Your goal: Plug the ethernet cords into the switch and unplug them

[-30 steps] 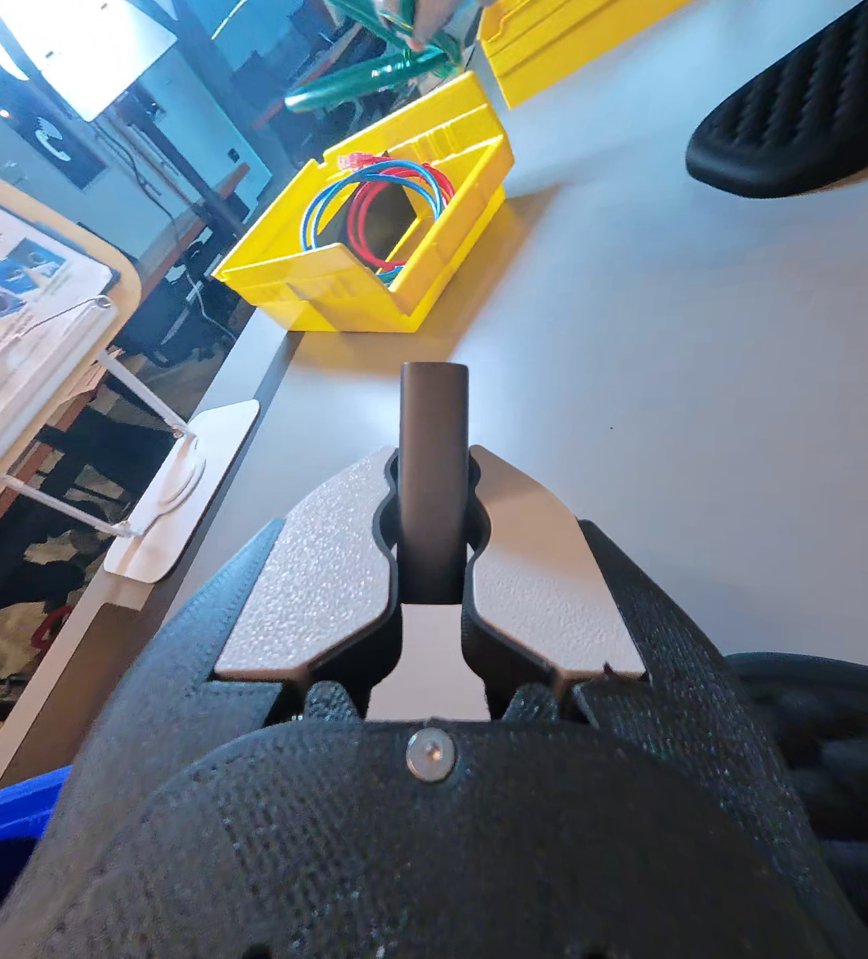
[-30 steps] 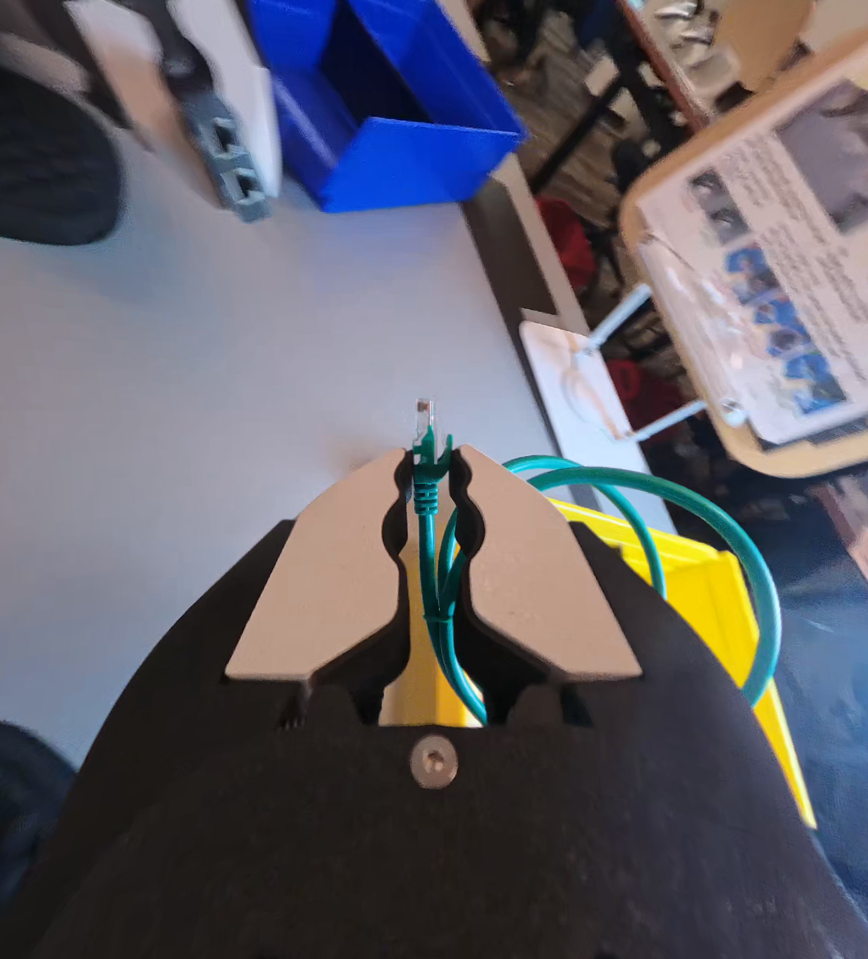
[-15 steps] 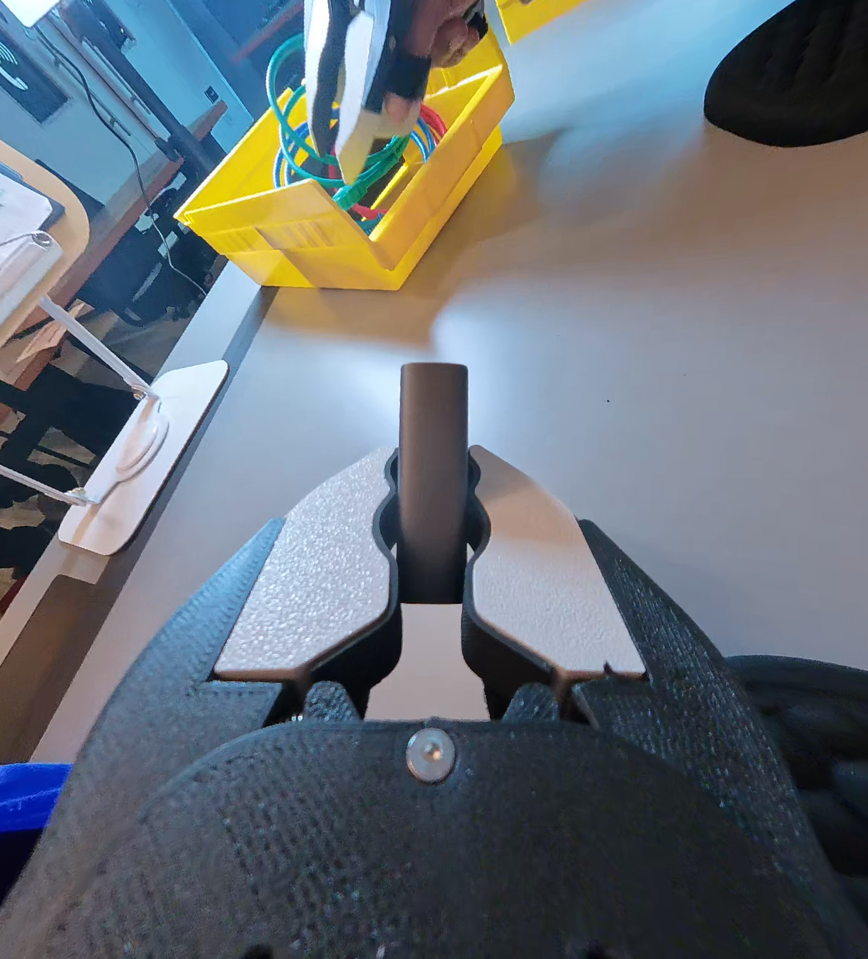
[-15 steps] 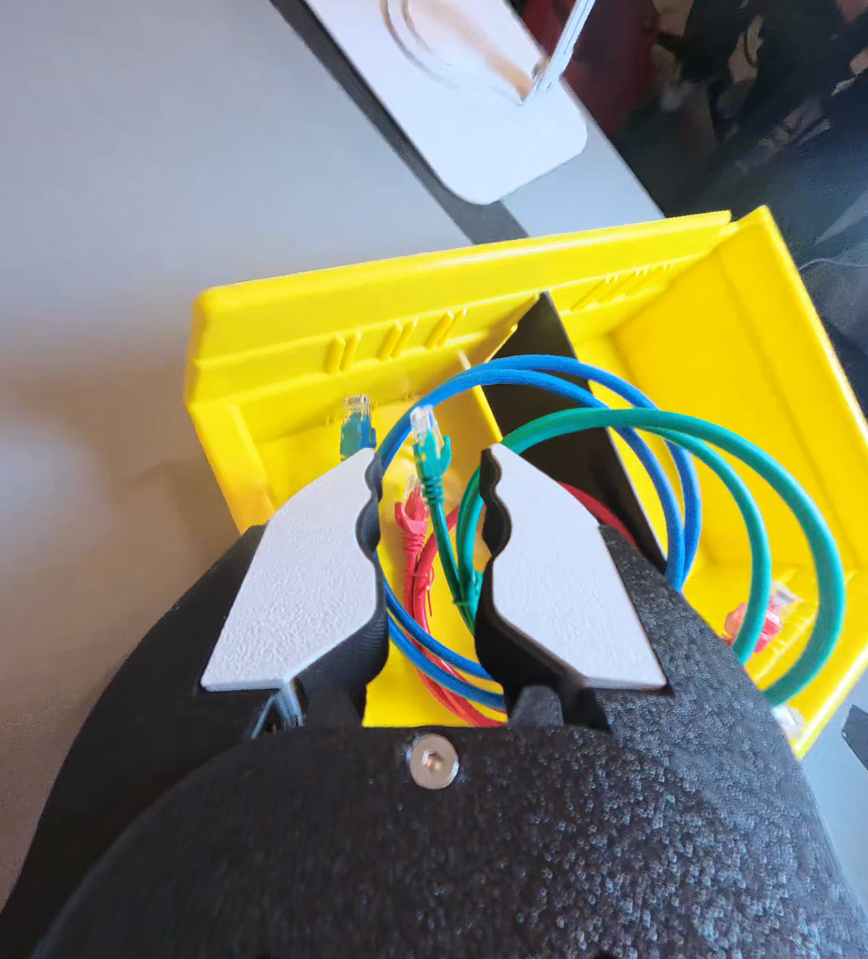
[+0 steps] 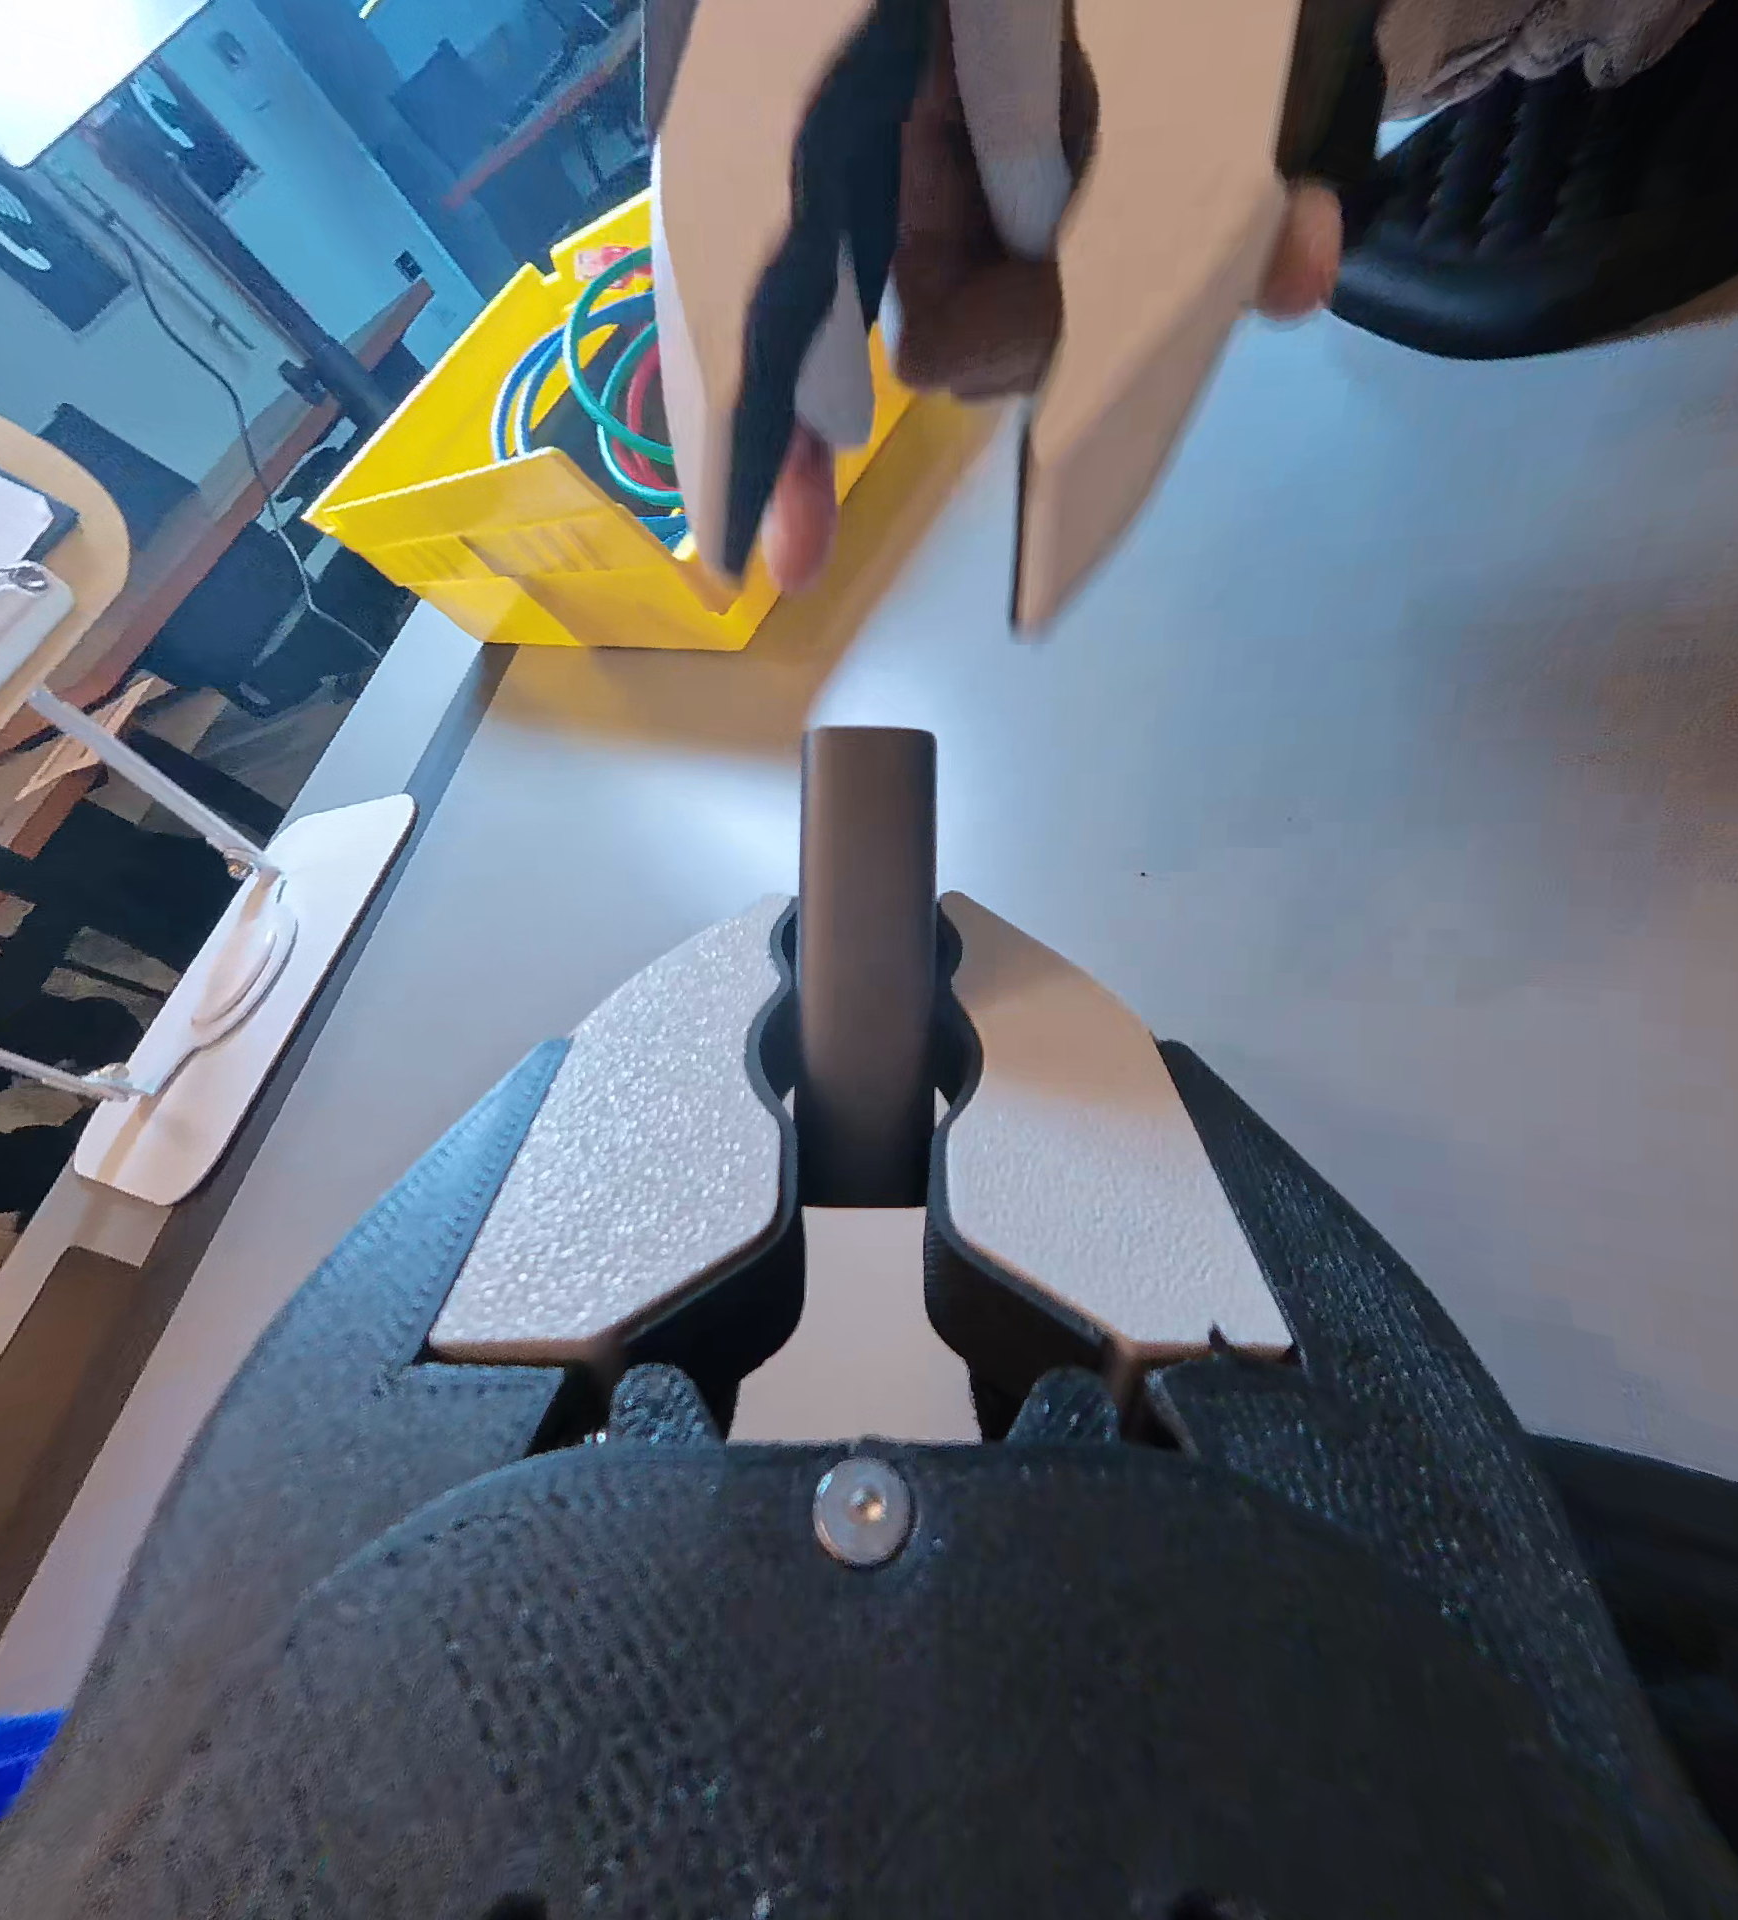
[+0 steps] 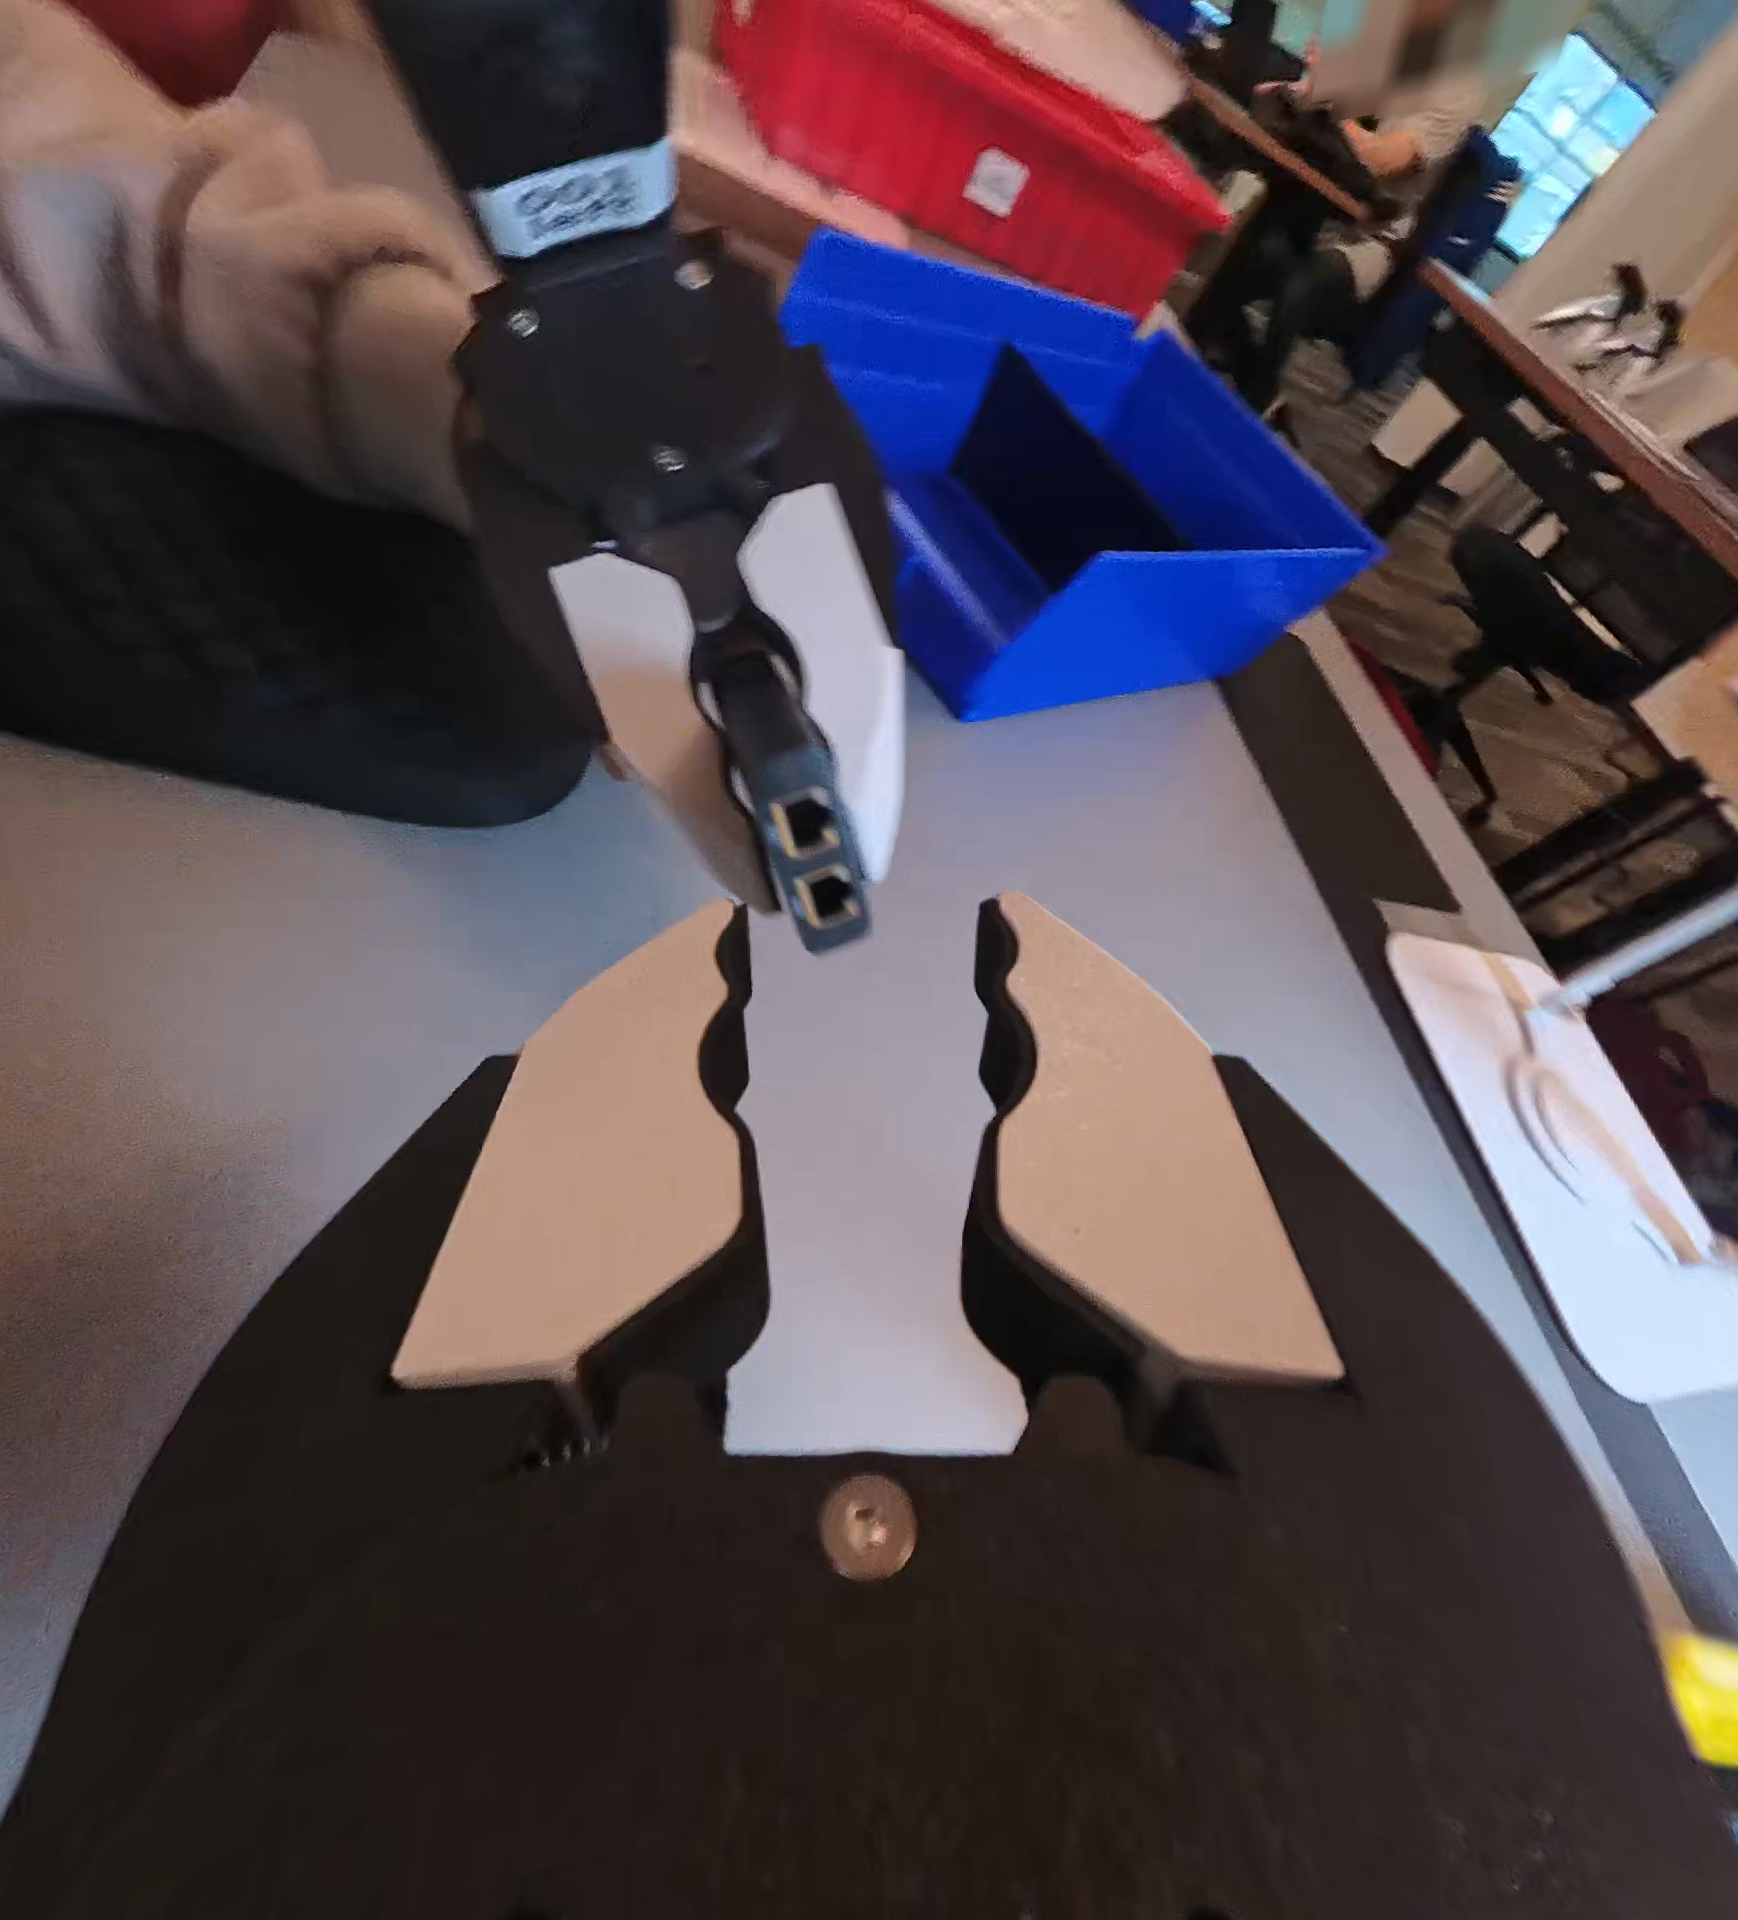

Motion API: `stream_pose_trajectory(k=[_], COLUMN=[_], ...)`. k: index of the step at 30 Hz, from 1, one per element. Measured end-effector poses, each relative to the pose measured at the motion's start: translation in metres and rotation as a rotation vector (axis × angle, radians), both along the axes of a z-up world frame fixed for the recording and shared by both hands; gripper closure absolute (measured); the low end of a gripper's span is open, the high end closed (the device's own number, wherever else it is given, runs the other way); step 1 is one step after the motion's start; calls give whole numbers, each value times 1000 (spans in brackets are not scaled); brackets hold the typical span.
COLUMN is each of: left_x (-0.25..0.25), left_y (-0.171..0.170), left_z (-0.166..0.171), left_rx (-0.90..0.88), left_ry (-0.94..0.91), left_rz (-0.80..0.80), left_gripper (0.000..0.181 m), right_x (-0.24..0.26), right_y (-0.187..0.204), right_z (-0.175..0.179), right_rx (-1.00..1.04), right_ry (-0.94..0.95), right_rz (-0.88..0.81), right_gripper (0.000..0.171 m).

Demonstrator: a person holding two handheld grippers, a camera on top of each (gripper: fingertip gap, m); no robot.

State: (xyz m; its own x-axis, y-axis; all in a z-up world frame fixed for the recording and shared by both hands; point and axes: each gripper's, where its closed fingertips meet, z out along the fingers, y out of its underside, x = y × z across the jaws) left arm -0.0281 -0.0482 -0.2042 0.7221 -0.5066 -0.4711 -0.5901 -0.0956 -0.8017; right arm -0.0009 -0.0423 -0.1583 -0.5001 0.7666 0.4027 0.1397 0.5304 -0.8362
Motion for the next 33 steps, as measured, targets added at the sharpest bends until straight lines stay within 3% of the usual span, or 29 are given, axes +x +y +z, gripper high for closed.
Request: stream_pose_trajectory(k=[3,5,6,14,17,19,22,26,32,33], left_x=[9,13,14,16,19,20,19,31,51,52], left_y=[0,-1,-2,-2,-2,-1,-1,-3,-9,-10], left_z=[-4,-9,-11,-3,-6,-10,-11,-15,-19,-19], left_rx=[-4,-15,-17,12,29,65,155,231,314,325], left_ry=[45,73,84,19,91,206,428,604,741,769], left_rz=[-21,-36,-41,-51,-56,-51,-48,-86,-170,-176], left_gripper=[160,160,160,158,158,159,159,160,160,160], right_x=[-13,-15,-15,2,8,14,24,23,24,26], right_y=[-25,-33,-32,-10,-5,-6,-11,-12,-27,-31], right_z=[-24,-29,-30,-30,-39,-42,-38,-40,-78,-80], right_rx=[95,107,126,-19,-11,-76,-280,-268,-158,-174], right_ry=[-11,22,44,25,-35,-112,-257,-301,-456,-477], right_rz=[43,67,66,101,107,121,154,134,141,166], right_gripper=[129,142,150,151,150,146,117,100,98,105])
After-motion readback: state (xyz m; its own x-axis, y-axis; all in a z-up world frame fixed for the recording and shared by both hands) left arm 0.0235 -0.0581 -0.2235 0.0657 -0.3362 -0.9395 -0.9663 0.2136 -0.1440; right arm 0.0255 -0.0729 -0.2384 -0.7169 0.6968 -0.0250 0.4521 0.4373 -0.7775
